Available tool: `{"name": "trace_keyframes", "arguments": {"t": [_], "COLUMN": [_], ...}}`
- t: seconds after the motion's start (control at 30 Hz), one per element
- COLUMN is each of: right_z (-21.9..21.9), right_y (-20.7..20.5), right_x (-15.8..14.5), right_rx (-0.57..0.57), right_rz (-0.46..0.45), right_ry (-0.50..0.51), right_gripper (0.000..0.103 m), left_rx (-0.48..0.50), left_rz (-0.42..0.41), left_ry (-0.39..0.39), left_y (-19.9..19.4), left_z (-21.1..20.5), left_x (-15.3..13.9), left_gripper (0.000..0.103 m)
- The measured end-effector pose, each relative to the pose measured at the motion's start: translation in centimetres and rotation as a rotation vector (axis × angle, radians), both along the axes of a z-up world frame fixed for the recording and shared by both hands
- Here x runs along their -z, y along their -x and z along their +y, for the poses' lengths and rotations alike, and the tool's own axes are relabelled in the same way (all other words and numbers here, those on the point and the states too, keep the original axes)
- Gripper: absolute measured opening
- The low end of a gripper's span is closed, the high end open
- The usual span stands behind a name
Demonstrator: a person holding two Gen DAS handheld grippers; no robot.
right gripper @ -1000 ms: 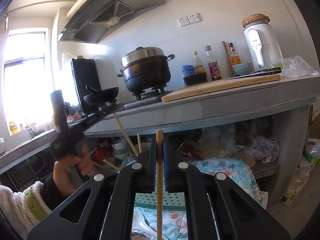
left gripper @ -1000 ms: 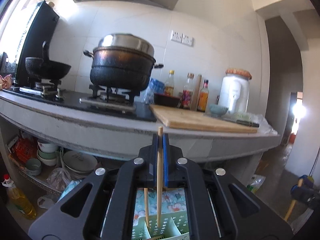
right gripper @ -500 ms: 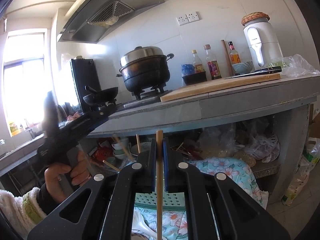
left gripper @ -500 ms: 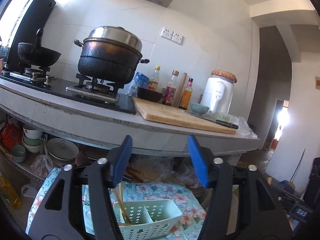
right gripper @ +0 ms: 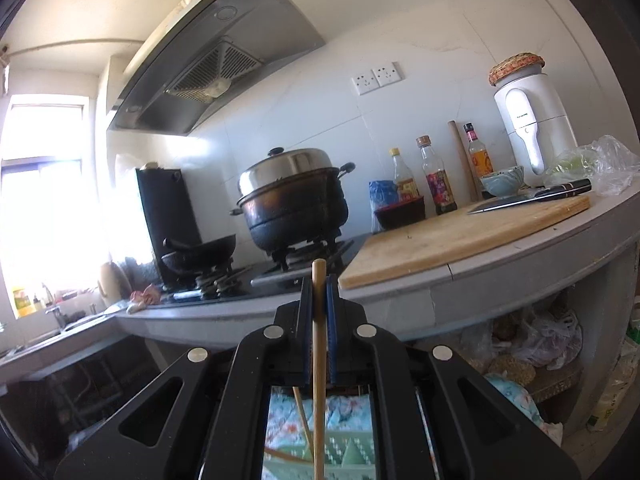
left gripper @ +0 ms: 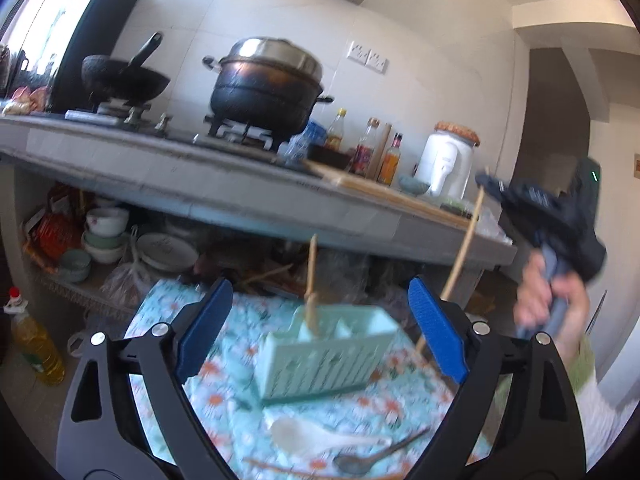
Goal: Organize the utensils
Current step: 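Lower the chopstick into the holder and open the right tool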
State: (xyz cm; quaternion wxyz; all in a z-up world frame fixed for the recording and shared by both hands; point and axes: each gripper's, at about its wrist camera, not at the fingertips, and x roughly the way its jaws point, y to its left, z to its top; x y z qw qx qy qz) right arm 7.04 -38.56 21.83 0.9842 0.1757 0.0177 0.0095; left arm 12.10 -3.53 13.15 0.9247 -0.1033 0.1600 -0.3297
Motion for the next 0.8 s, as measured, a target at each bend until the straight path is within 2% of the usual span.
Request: {"name": "trace_keyframes", "arguments": {"t": [0.17,0.27,0.43,0.53,0.57,0.63,0.8], "right_z": [0.0,0.6,2.0,2.5,2.5,2.5,1.2], "right_y": [-5.3,-7.9,-11.5,-12.4,-12.3,-11.7,-7.8], "right_x": [0.4,1.4,5.5,8.2,8.8,9.5,8.5], "right_rx": [0.035,0.076,0.142,0.117,0.106,0.092,0.077], "right_rz": [-0.003,0.018,0.092,0.162,0.184,0.214,0.211], "right_ry": [-0.045,-0.025,0.024,0.030,0.031,0.033,0.021], "right_gripper": [0.006,0.007,0.007,0.009,0.012,0.039,0.049], "left_rx": [-0.009,-0.021,-0.036,-0.048,-0.049,-0.053,-0.038], "left_rz": [0.101,0.170,0.231,0.230,0.229,0.226,0.235], "left_ry": [-0.040,-0.052,-0.105,-0.130,-0.132,-0.131,-0.132], "left_y": [0.8,1.0,1.1,1.5,1.6,1.7,1.8], "left_z": [3.0,4.8,6.3,6.8,6.8,7.0,6.5], "left_x": [4.5,7.3,10.3,11.3,11.3,11.5,11.7], "left_gripper": [0.089,0.089,0.089,0.090,0.090,0.091,0.091]}}
